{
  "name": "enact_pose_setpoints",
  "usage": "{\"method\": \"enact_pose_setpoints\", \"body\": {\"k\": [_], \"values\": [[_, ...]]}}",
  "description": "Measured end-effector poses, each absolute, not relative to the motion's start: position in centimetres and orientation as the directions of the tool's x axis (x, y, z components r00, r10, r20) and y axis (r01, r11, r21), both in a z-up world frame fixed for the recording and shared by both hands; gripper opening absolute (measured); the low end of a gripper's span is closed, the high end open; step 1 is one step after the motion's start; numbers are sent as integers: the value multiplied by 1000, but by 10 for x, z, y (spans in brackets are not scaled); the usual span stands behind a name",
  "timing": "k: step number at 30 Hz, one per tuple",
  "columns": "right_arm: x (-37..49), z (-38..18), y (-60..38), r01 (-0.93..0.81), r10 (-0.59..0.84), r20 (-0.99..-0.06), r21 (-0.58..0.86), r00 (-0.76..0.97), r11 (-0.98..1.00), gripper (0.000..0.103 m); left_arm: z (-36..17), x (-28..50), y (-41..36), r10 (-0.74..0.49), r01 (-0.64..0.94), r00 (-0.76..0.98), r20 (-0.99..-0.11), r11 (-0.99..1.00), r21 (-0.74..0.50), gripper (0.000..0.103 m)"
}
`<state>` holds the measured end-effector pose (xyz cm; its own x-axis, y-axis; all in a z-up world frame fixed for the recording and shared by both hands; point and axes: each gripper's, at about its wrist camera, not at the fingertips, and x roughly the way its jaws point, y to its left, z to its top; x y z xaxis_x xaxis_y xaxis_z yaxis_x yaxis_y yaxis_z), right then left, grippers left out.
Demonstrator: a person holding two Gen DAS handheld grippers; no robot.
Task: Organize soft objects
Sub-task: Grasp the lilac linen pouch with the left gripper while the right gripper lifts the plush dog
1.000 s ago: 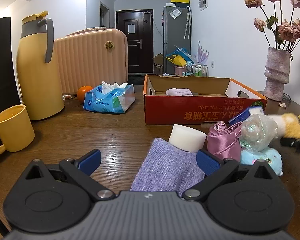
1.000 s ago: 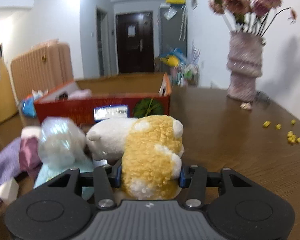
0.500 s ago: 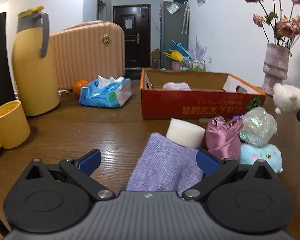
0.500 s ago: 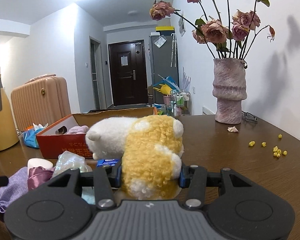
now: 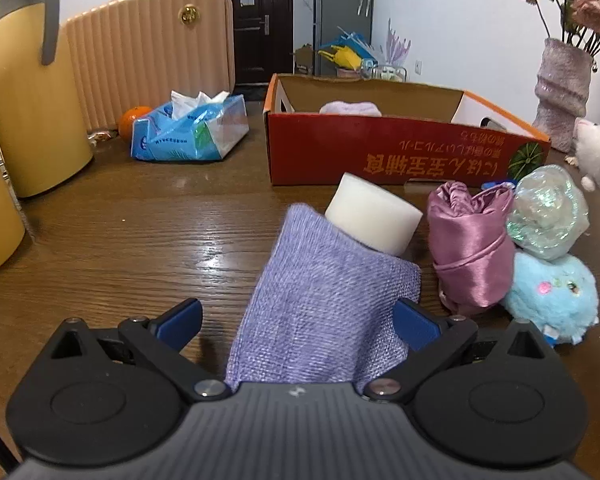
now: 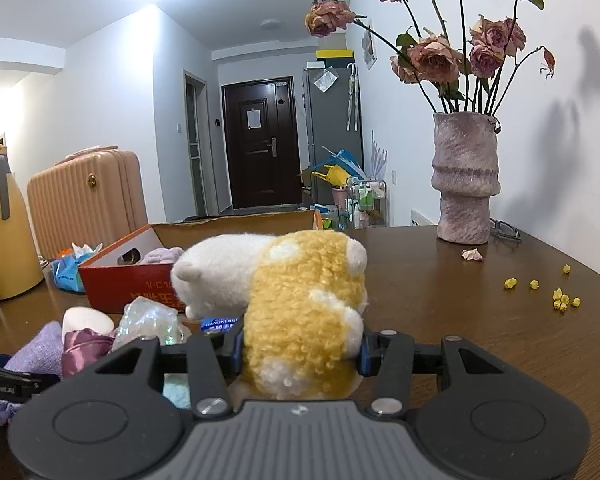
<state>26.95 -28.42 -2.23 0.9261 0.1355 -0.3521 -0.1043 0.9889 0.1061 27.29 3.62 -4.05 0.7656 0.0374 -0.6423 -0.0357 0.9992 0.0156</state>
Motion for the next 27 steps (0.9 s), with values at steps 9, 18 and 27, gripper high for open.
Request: {"method": "enact_pose_setpoints", "body": {"k": [9, 18, 27], "values": [[271, -26, -281, -104, 134, -372, 100, 918, 990, 48, -45, 278, 38, 21, -26, 752, -659, 1000, 1, 103], [273, -27, -281, -102, 134, -381, 102, 915, 990, 48, -41, 274, 38, 2, -9, 769, -639, 1000, -9, 72], [273, -28, -281, -101, 133, -383, 102, 914, 990, 48, -32, 265, 36, -36, 28, 807, -589, 999, -22, 43]]}}
